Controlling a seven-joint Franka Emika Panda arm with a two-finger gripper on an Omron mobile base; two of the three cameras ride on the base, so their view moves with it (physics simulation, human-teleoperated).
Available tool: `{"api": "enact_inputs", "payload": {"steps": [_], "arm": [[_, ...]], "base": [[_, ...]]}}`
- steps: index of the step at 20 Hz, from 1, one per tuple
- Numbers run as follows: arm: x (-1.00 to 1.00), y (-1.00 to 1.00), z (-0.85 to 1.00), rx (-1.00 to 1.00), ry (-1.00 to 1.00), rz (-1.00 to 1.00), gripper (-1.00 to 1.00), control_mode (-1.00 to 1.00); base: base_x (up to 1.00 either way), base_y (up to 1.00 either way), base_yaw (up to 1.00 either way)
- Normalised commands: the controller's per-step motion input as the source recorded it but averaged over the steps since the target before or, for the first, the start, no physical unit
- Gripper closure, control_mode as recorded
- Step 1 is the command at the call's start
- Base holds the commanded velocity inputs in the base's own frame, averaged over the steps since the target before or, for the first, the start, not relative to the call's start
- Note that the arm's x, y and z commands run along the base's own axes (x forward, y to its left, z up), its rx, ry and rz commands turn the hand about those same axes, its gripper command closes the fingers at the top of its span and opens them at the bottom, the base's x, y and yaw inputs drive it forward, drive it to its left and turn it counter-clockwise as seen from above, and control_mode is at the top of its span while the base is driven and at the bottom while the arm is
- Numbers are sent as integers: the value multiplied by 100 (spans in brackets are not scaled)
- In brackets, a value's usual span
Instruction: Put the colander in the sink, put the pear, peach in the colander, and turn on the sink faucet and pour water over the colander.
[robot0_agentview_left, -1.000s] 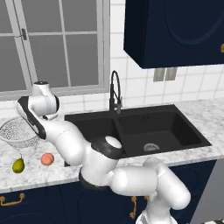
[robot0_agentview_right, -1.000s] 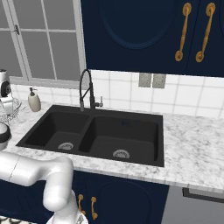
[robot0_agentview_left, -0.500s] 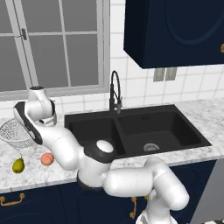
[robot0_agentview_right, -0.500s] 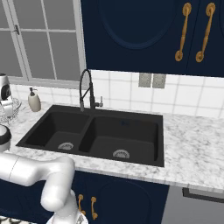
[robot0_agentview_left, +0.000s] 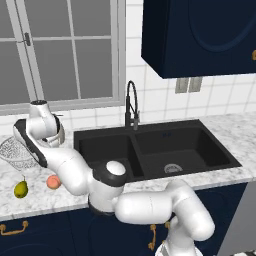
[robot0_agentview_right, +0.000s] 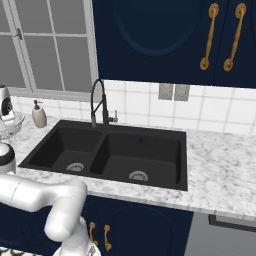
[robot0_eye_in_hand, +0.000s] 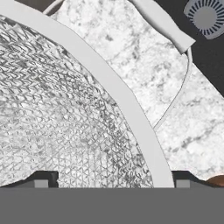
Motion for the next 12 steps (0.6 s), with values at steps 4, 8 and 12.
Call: {"api": "enact_inputs", "payload": {"steps": [4, 8, 12], "arm": [[-3, 14, -10, 0, 0, -7, 100, -100], [-47, -19, 0, 0, 0, -13, 100, -100], [-65, -26, 4, 0, -9, -18, 100, -100]], "base": [[0, 0, 0], [0, 0, 0], [0, 0, 0]]}}
